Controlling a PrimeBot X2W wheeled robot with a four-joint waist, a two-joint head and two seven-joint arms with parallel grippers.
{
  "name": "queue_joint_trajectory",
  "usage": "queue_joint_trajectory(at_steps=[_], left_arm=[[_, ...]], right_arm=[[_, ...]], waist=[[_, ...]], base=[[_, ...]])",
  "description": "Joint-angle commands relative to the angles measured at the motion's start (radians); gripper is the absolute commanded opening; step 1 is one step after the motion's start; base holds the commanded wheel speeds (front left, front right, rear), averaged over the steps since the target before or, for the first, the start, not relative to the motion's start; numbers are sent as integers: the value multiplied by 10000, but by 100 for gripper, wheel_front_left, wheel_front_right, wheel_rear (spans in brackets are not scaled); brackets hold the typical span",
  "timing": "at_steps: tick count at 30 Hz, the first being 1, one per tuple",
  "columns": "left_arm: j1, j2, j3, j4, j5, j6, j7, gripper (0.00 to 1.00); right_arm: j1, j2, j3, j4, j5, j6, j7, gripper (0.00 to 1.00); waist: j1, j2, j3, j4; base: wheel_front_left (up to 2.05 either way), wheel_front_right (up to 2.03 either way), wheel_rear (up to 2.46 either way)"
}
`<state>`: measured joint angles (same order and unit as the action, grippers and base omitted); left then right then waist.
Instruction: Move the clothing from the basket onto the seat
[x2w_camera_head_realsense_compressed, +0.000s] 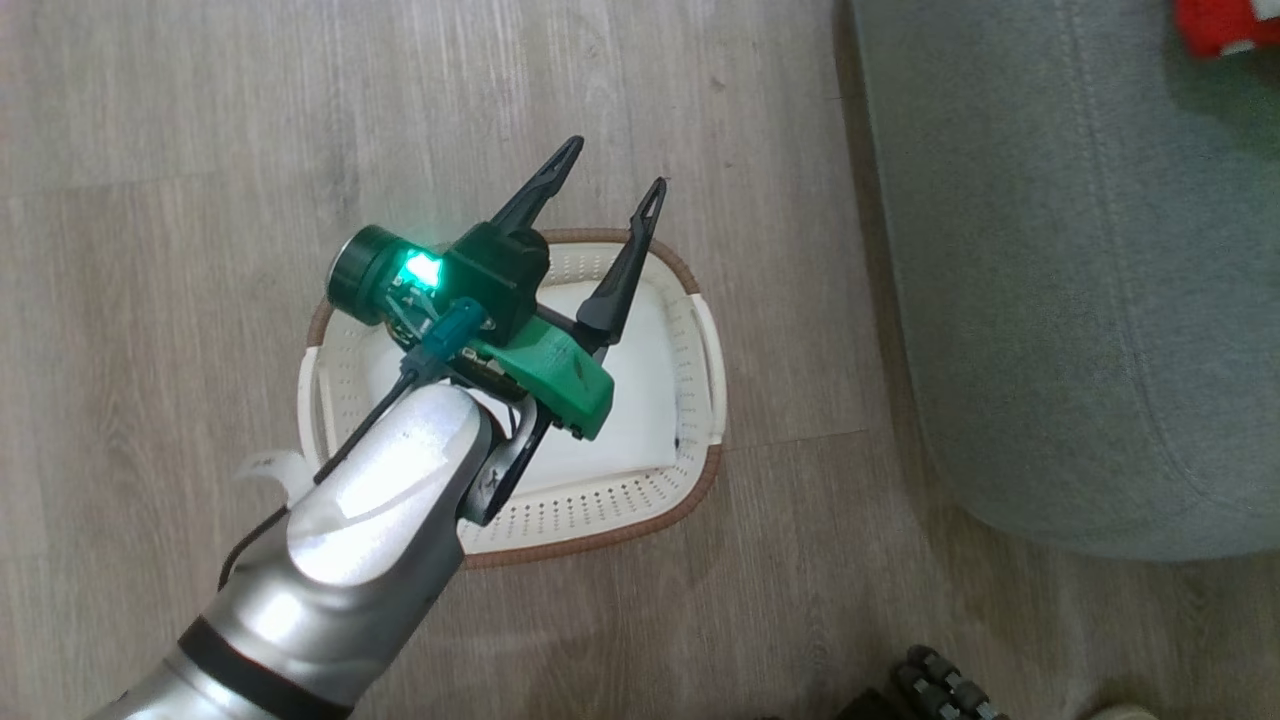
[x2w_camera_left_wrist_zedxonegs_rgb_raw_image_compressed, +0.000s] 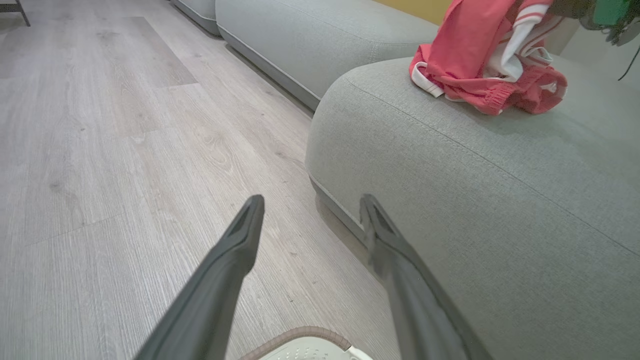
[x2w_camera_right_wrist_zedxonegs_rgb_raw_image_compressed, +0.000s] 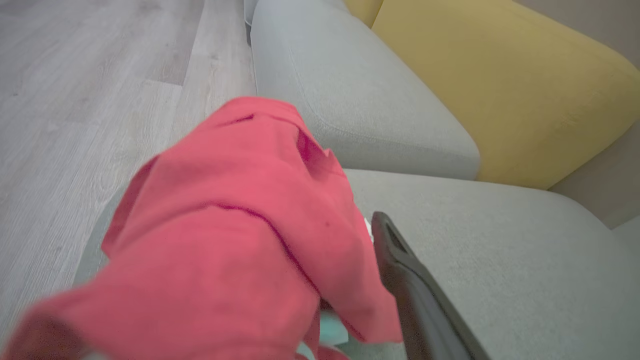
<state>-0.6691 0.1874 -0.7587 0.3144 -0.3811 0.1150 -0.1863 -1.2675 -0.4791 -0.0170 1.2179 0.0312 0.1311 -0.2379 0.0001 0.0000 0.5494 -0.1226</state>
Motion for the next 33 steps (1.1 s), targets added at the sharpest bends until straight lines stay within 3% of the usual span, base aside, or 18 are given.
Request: queue_joint_trajectory(at_steps=[1, 10, 20, 28, 33], left_arm=[[-88, 213, 311, -351, 15, 45, -13, 100], [197, 336, 444, -289, -203, 205, -66, 100], [794, 494, 840, -267, -627, 479, -343, 100], [1471, 337, 1380, -267, -1002, 756, -661, 100], [2066, 223, 1863, -341, -1091, 971, -740, 100]], right_arm=[[355, -6, 74, -173, -97, -4, -108, 100], [1392, 311, 499, -557, 288, -4, -228, 100], [3195, 317, 1165, -2500, 1568, -4, -237, 100], [3980, 92, 1434, -3671, 2327, -4, -238, 100], [4562, 271, 1584, -4205, 2546, -4, -236, 100]], waist=[[-1, 0, -83, -132], [-1, 0, -448, -599], [-1, 0, -1178, -941], [-1, 0, -2202, -509], [-1, 0, -2934, -2]], base=[[0, 0, 0], [0, 0, 0], [0, 0, 0], [0, 0, 0], [0, 0, 0]])
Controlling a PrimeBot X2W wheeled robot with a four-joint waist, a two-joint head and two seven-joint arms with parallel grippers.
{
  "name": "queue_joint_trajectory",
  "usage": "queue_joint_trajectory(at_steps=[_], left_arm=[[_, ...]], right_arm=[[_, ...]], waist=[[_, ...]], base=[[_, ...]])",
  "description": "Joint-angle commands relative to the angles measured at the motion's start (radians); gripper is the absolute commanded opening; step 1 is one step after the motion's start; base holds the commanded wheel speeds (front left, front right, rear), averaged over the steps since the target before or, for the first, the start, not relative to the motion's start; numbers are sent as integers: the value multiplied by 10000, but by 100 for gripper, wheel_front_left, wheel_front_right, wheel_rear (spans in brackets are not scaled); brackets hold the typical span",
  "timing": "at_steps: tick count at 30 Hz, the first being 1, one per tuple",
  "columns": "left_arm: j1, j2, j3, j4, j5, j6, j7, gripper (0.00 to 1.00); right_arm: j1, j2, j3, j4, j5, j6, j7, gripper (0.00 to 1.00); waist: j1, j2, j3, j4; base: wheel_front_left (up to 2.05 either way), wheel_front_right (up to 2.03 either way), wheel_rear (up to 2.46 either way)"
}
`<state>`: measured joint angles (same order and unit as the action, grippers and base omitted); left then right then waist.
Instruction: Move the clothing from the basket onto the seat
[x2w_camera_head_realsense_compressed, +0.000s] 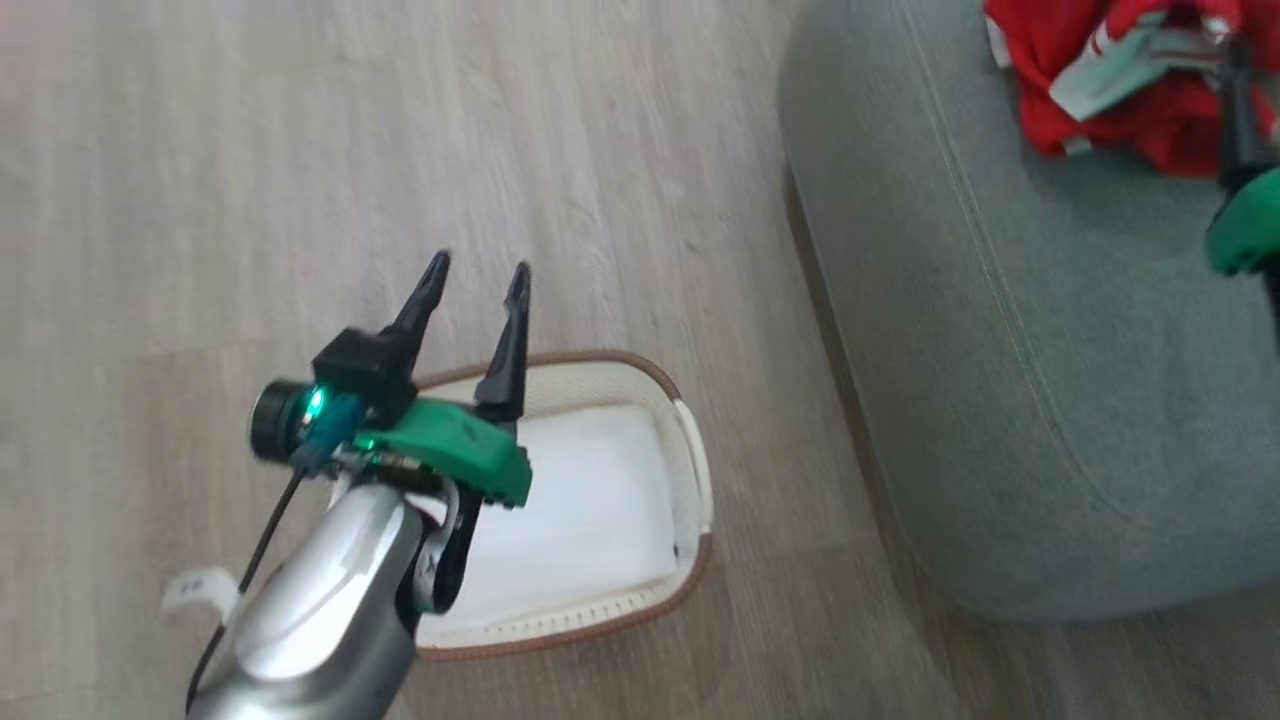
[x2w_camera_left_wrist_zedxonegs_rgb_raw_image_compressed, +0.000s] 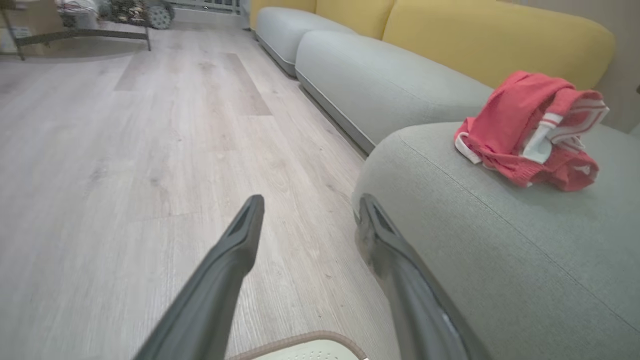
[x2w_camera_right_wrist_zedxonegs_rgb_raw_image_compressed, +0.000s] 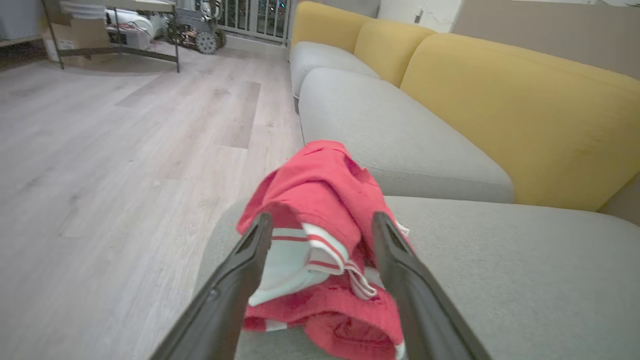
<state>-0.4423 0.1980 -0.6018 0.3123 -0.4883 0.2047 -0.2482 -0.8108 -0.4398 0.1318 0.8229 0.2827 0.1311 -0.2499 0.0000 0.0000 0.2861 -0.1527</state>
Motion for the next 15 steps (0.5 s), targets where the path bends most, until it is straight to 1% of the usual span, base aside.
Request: queue_joint_trajectory(at_steps=[1, 5, 8, 15], left_arm=[[111, 18, 602, -495, -66, 113, -128, 100], [824, -35, 1112, -681, 39, 152, -132, 100], [1282, -34, 1461, -721, 184, 273, -133, 100], [2342, -58, 2279, -1065, 602, 444, -134, 100]], right_arm=[[251, 28, 102, -444, 70, -4, -110, 100], [832, 401, 164, -825, -71, -4, -83, 100], [1312, 709, 132, -1105, -334, -4, -84, 100], [2611, 1747, -393, -1974, -721, -4, -104, 100]], waist=[[0, 0, -593, 529], [0, 0, -1065, 944], [0, 0, -1347, 1244], [0, 0, -1926, 1870]], base=[[0, 0, 0], [0, 0, 0], [0, 0, 0], [0, 0, 0]])
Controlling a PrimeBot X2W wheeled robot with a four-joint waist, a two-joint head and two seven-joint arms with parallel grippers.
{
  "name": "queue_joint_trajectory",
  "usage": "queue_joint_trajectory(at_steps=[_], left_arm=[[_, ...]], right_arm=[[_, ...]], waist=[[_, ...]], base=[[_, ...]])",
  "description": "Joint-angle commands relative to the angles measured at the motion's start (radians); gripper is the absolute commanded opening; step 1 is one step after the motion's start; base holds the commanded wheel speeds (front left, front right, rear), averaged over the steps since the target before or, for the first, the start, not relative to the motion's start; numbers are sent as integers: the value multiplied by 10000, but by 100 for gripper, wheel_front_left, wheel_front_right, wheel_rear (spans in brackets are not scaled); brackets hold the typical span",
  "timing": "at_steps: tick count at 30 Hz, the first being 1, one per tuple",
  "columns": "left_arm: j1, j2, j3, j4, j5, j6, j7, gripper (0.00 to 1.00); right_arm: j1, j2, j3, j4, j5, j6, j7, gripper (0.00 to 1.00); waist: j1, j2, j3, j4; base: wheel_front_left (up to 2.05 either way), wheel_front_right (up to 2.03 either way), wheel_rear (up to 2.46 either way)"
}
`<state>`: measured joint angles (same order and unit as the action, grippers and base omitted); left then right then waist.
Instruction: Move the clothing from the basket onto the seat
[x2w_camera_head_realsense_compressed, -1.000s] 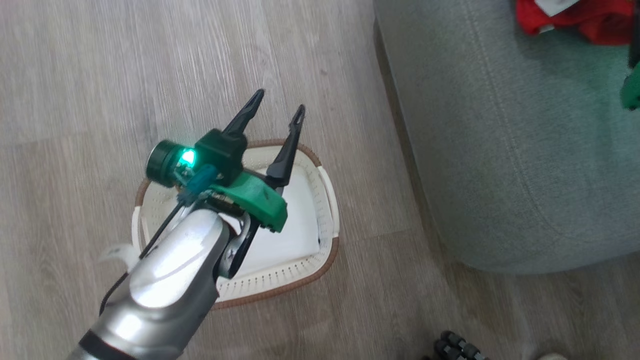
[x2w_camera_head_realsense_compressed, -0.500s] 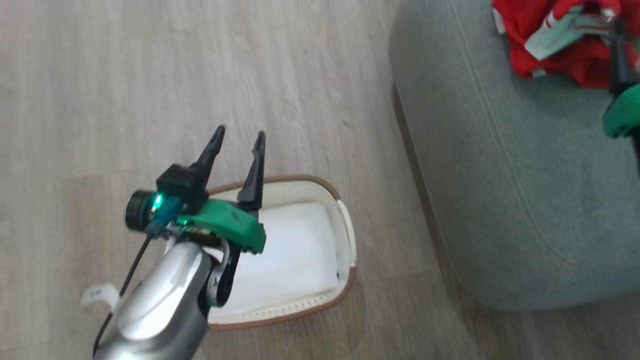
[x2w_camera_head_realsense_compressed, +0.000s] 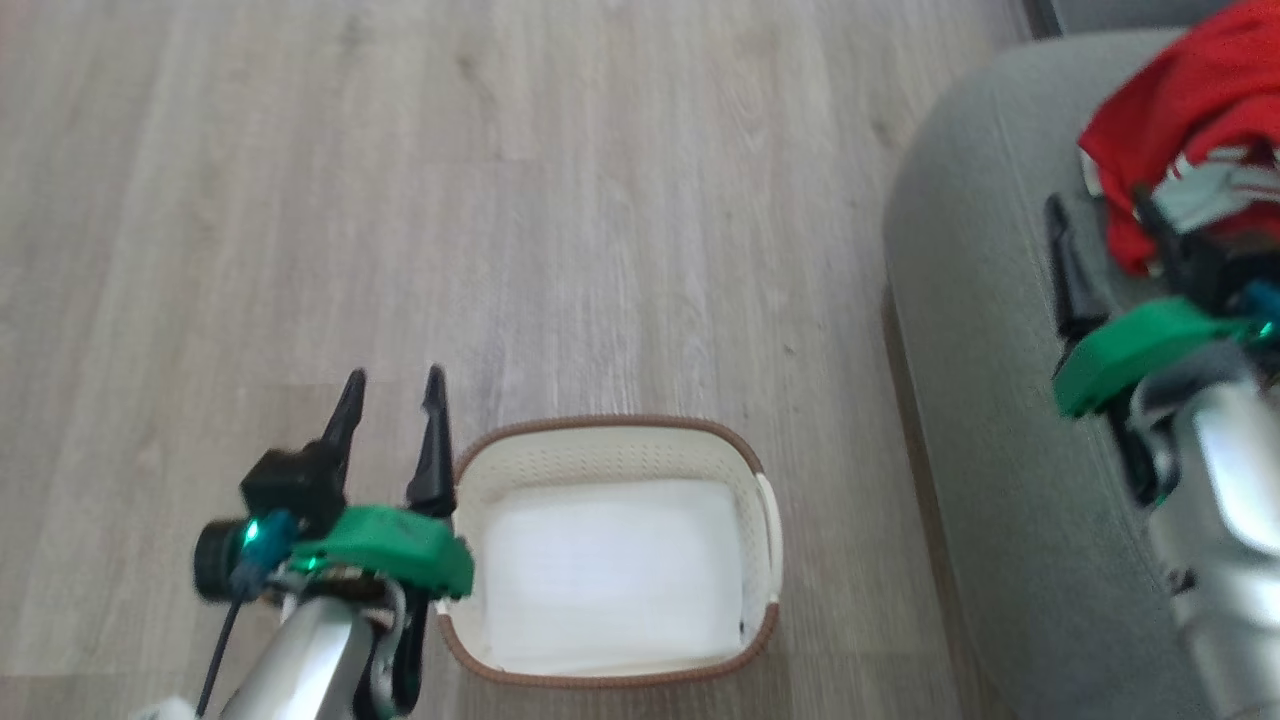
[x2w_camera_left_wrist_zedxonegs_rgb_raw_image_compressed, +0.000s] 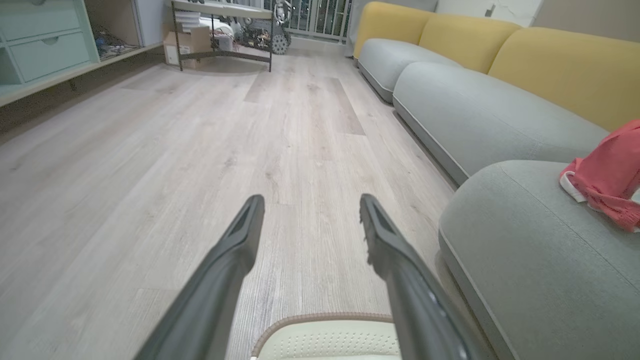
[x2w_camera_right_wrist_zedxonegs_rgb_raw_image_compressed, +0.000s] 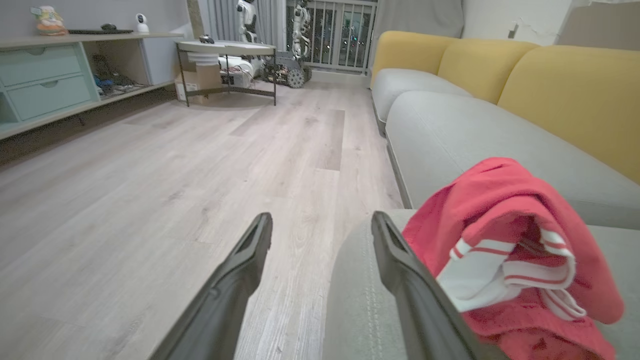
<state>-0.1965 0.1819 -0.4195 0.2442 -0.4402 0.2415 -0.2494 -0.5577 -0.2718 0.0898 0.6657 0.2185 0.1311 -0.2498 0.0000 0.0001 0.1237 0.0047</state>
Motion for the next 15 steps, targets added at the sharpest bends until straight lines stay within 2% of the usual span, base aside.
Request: queue_joint_trajectory(at_steps=[1, 2, 10, 15], left_arm=[[51, 100, 571, -448, 181, 90, -123, 100], [51, 100, 571, -448, 181, 90, -123, 100], [1480, -13, 1451, -985, 454, 37, -123, 100], [2214, -104, 1895, -1286, 600, -92, -123, 100]], right_arm=[[297, 249, -74, -551, -122, -4, -108, 100], [297, 249, -74, -551, -122, -4, -108, 100], [2271, 1669, -839, -2011, -898, -4, -117, 100], [3501, 2129, -931, -2788, -1200, -4, -110, 100]], waist=[[0, -1, -386, 375], [0, -1, -386, 375], [0, -1, -1006, 856], [0, -1, -1279, 1000]], base=[[0, 0, 0], [0, 0, 0], [0, 0, 0], [0, 0, 0]])
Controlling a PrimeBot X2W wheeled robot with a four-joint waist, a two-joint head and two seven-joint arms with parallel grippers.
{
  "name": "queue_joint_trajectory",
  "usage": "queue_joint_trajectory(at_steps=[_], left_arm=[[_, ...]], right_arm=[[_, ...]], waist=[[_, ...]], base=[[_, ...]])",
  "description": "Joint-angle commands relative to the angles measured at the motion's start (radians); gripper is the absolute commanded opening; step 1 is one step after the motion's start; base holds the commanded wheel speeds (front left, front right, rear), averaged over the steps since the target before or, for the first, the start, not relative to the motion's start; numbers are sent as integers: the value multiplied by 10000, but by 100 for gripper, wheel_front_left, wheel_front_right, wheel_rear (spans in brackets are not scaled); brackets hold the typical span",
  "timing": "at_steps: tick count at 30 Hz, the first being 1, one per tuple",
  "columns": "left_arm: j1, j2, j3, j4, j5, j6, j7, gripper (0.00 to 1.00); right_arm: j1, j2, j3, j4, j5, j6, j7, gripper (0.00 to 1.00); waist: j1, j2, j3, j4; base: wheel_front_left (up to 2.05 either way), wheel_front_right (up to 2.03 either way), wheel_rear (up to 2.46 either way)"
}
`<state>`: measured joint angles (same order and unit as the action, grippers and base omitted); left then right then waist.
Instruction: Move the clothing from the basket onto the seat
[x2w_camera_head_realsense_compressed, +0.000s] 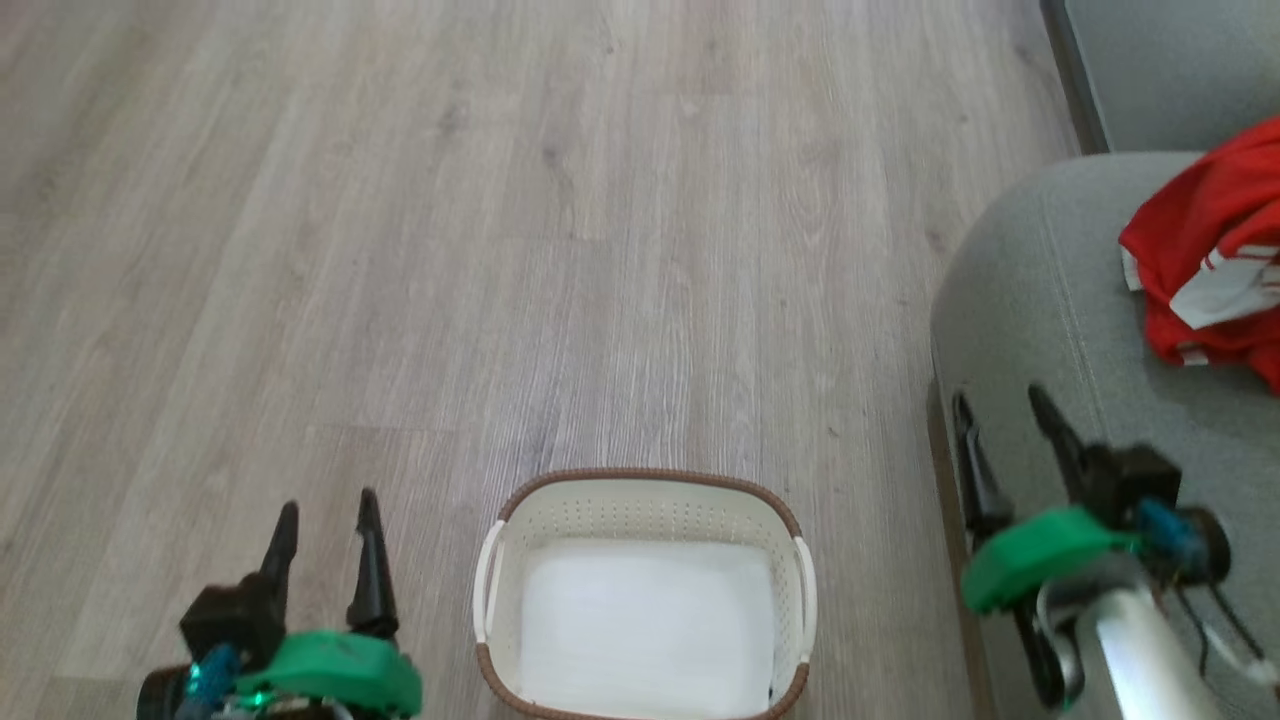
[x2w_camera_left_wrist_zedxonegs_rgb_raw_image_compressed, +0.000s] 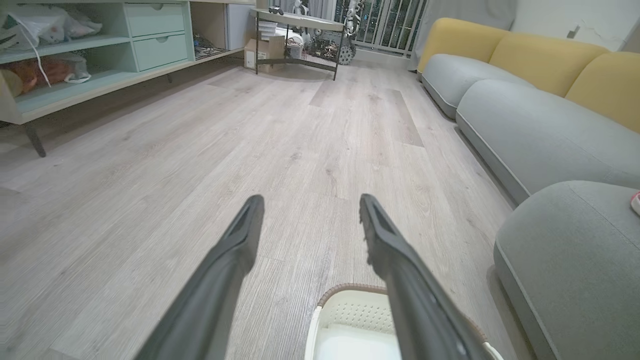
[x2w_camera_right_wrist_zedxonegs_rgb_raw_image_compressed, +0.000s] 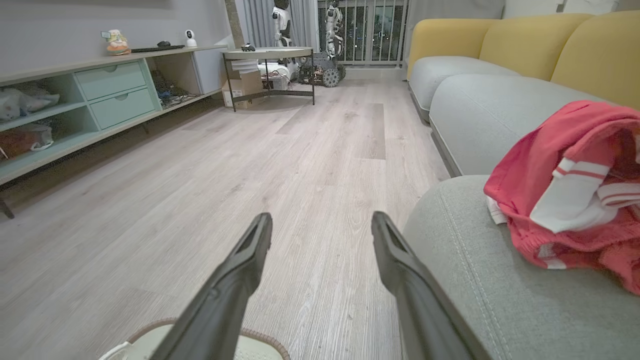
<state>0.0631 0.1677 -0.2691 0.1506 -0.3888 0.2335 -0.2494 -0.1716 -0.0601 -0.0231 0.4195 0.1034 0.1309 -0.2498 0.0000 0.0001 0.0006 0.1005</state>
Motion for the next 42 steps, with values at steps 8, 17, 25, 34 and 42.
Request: queue_joint_trajectory(at_steps=[8, 17, 25, 34, 42], left_arm=[[348, -151, 1022, -772, 330, -212, -124, 100], [634, -270, 1270, -487, 630, -576, -124, 100], [462, -356, 1270, -150, 845, -865, -124, 100], [355, -447, 1233, -22, 1083, -1006, -124, 100], [258, -502, 1226, 94, 1235, -1098, -124, 100]], right_arm=[[615, 95, 577, -1052, 512, -2, -69, 100], [1010, 97, 629, -1220, 684, -2, -97, 100], [1077, 98, 663, -1135, 728, -2, -107, 100], [1107, 98, 705, -1061, 763, -2, -112, 100], [1105, 98, 708, -1027, 791, -2, -115, 100]], waist=[[0, -1, -235, 88], [0, -1, -362, 71], [0, -1, -394, 13], [0, -1, -417, -10], [0, -1, -428, -22]], base=[[0, 0, 0], [0, 0, 0], [0, 0, 0], [0, 0, 0], [0, 0, 0]])
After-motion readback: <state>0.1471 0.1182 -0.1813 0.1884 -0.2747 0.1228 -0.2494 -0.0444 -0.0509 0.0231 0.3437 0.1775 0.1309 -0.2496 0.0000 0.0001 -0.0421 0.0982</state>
